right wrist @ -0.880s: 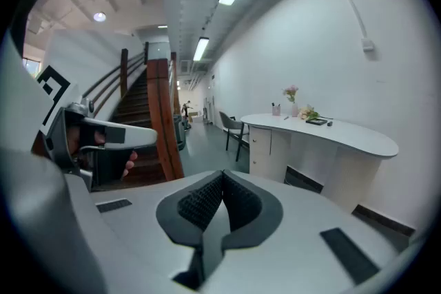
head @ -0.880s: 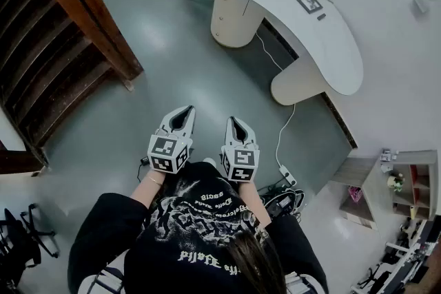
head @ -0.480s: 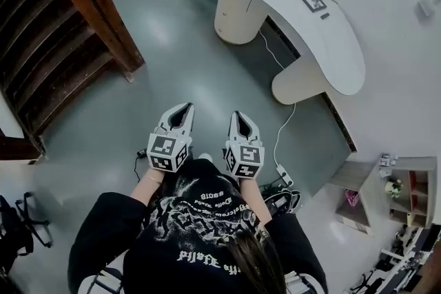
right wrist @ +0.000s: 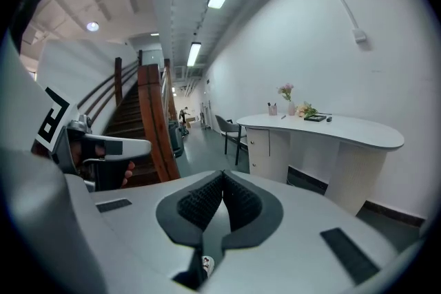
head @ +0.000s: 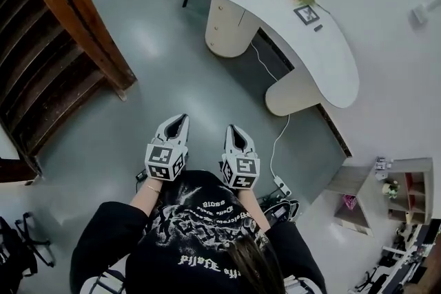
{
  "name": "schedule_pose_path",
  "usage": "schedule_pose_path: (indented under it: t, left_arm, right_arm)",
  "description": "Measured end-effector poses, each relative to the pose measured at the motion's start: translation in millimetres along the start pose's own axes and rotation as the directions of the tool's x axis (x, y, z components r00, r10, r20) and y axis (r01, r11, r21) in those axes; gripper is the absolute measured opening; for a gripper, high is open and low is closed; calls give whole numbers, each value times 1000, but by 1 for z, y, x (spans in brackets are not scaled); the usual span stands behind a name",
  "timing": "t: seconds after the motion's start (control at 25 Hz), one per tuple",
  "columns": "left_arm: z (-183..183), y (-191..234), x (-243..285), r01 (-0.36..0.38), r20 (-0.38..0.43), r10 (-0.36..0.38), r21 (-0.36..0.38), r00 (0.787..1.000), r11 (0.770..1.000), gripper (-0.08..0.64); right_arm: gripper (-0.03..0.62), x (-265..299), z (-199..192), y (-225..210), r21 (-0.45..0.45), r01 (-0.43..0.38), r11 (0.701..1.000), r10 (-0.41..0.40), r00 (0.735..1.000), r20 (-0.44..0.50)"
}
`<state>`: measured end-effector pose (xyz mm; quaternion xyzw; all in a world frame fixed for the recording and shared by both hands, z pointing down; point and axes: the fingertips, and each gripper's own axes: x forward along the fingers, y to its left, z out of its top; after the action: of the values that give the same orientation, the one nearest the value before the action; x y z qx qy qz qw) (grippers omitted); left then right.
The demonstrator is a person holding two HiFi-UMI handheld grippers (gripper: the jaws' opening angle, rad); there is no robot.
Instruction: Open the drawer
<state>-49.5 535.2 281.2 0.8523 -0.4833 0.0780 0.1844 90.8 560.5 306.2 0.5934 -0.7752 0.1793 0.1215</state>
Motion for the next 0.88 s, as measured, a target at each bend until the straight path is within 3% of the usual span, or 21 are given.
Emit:
schedule_pose_path:
  t: [0.4,0.56,0.72,0.88]
  left_arm:
    - [56,70,87,96,-12,-96,50,995,994,29]
    - [72,87,115,149,-21,-148,76,989,986,29]
    - [83,100,133,216,-25,-215,48,976,975,29]
    - [89,120,144,239,-43,-237,64,971,969,29]
  right_arm:
    - [26,104,58,-7,-8,77,997,-77,997,13]
    - [26,137,70,-3,-10,90,996,-90,996,6]
    - [26,165,76,4,-3,104,995,-104,994,-15]
    - [26,186,84,17,7,108,994,-108,994,-13]
